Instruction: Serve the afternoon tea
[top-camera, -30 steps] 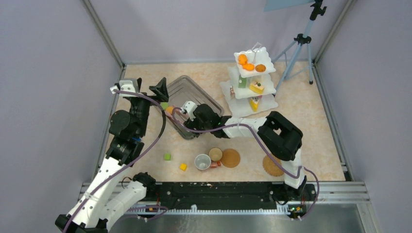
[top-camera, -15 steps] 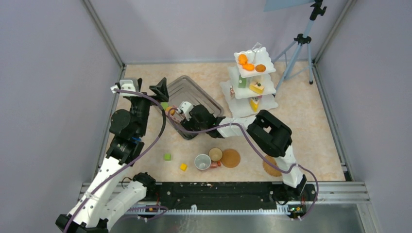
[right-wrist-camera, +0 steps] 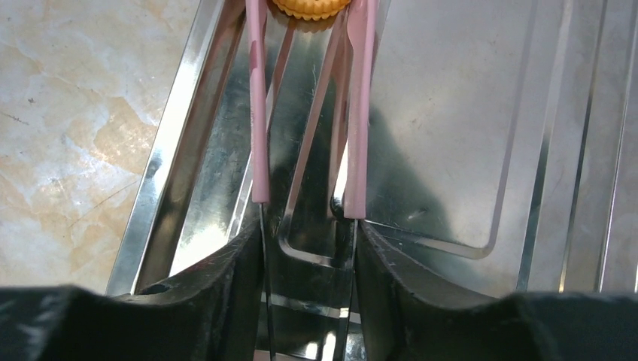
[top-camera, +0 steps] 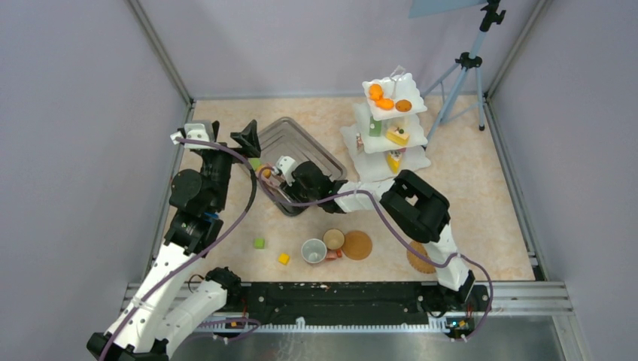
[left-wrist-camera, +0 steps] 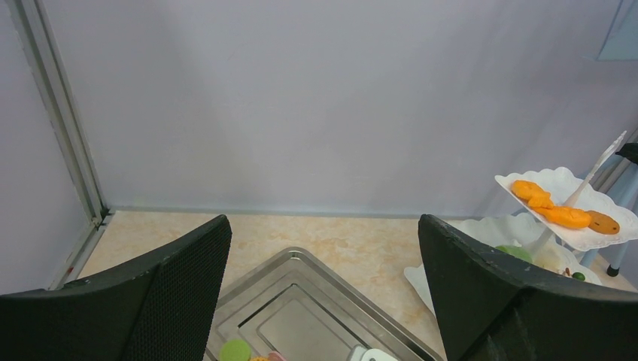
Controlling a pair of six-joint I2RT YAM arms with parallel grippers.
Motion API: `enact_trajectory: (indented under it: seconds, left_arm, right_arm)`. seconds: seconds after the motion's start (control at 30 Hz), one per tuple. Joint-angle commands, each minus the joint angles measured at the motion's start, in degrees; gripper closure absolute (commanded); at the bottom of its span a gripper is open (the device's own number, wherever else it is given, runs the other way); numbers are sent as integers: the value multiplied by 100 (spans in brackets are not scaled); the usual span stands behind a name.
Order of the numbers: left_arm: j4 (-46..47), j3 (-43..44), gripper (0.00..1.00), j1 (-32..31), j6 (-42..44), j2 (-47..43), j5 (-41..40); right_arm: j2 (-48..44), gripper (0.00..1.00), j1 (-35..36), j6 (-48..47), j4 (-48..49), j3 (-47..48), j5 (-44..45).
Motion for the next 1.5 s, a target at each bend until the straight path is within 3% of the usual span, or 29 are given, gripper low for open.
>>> enact_trajectory:
  seconds: [0.0,0.27,0.77,0.93,1.23,1.47]
  left_arm:
    - [167,166,1,46,-97,-37,104]
    - [161,170,1,52,-101,-46,105]
    - [163,163,1,101,-156,-71,143]
    - [157,168,1,98,-115,-119,62]
    - [158,164,1,97,-169,-116,131]
    - [157,157,1,92,-216,-79,184]
  right_arm:
    - [61,61,-39,-100,63,308,92]
    - [-348,74,-31,-1,123,110,161]
    - [-2250,83,-31,988,-121,-1067,673]
    - [-3546,84,-33,1570,-1202,-1369,1147]
    - [-6394,85,-42,2437,-4539,-950,2343]
    - [-7118,86,-118,2468,-5941,-203,3615]
